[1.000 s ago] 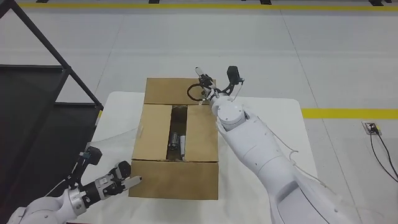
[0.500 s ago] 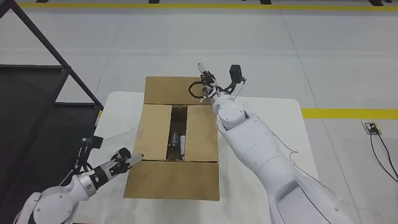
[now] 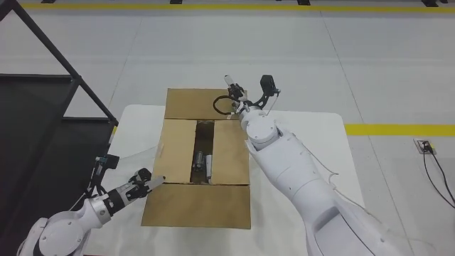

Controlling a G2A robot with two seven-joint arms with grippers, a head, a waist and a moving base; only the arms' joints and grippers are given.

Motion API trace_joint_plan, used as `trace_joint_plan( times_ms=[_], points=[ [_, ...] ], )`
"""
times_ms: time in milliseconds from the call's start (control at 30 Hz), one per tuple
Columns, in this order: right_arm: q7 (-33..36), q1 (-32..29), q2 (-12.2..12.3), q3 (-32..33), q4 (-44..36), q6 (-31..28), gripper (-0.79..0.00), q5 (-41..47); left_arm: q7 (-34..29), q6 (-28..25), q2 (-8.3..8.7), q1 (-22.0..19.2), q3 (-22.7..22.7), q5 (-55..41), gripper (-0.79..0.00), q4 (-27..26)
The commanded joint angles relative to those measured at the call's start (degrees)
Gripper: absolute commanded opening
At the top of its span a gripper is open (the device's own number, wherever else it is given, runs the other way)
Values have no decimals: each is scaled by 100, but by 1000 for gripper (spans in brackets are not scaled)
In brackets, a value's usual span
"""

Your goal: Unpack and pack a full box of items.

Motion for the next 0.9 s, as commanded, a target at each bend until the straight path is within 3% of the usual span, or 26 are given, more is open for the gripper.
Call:
trace_joint_plan(
  times_ms=[0,67,133,200,533,867],
  points=[
    [0,0,0,0,0,-1,0,0,0,0,0,0,0,0,0,0],
    [0,0,0,0,0,-1,0,0,0,0,0,0,0,0,0,0],
    [561,-98,-24,-135,-5,22,0,-282,208,-66,0,85,-128,-219,0,194],
    [637,-93,-19,-68,23,-48,0,-208,256,-88,7,118,-173,-270,0,211],
    [596,-123,-13,-52,-14,-72,0,-202,274,-37,12,119,-185,-276,0,211],
    [43,-263,147,79,-410,110,0,-655,409,24,25,183,-131,-179,0,95]
  ],
)
